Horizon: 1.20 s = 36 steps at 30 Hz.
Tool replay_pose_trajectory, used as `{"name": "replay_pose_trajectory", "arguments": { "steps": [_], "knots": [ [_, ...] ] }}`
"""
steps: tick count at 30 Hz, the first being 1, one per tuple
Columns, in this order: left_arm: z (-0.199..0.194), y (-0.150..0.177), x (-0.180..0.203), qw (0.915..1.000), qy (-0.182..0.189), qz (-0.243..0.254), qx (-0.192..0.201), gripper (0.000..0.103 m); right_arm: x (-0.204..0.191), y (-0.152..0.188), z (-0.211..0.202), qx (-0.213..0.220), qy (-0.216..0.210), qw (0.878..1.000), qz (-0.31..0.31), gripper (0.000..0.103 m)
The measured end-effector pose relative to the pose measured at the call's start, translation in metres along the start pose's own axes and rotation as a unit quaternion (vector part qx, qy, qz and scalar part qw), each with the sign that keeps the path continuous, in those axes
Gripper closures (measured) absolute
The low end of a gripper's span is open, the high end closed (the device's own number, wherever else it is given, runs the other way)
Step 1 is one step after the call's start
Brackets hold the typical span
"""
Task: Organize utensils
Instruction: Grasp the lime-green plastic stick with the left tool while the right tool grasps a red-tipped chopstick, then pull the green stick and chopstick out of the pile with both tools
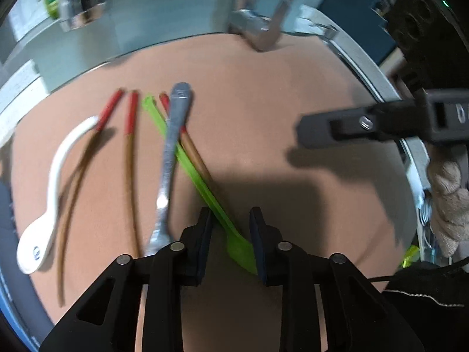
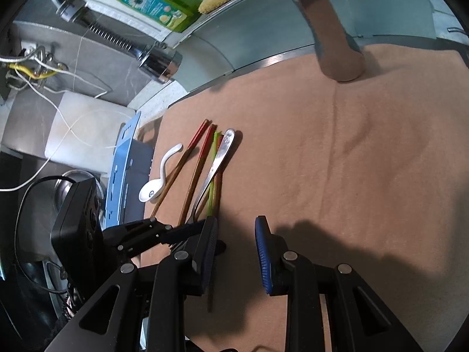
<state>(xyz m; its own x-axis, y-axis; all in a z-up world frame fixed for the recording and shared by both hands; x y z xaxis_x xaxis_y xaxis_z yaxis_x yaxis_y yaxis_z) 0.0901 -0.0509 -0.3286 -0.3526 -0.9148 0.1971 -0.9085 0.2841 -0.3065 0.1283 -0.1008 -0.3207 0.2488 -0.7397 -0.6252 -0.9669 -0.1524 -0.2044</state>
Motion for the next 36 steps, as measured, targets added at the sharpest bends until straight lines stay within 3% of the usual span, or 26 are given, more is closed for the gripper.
{"name": "replay_pose_trajectory", "arguments": {
  "steps": [11, 15, 20, 29, 36],
  "knots": [
    [0.013, -0.002, 0.054, 0.9978, 0.034, 0.056, -0.006, 0.079, 0.021, -0.006, -0.001, 0.002, 0.008, 1.0, 0.026, 0.079],
    [0.016, -0.006, 0.069, 0.997, 0.053, 0.055, -0.005, 0.079, 0.028, -0.004, -0.002, 0.0, 0.014, 0.999, 0.031, 0.079],
    [0.015, -0.011, 0.065, 0.9986, 0.03, 0.043, 0.0, 0.079, 0.038, -0.004, -0.002, -0.001, 0.029, 0.999, 0.038, 0.079],
    [0.007, -0.007, 0.042, 0.9996, 0.024, 0.011, 0.0, 0.077, 0.034, 0.0, 0.002, -0.006, 0.032, 0.999, 0.035, 0.079],
    [0.004, 0.001, 0.025, 0.9998, -0.015, 0.011, 0.0, 0.076, 0.023, -0.001, 0.008, -0.011, 0.04, 0.999, 0.02, 0.079]
  ]
}}
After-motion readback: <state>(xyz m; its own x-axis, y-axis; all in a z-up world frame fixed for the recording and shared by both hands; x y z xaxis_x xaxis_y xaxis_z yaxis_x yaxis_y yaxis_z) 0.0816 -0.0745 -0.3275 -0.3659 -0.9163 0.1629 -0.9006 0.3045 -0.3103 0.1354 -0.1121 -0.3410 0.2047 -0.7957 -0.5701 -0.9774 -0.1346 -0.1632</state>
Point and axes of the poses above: each gripper's, at about its wrist camera, not at the fingertips, and z roughly the way its jaws point, x to its right, y to its underside, the point moved 10 cm from there along z, roughly the way its jaws point, and after that the axes turned 2 degrees about -z, right-handed, at the moved point
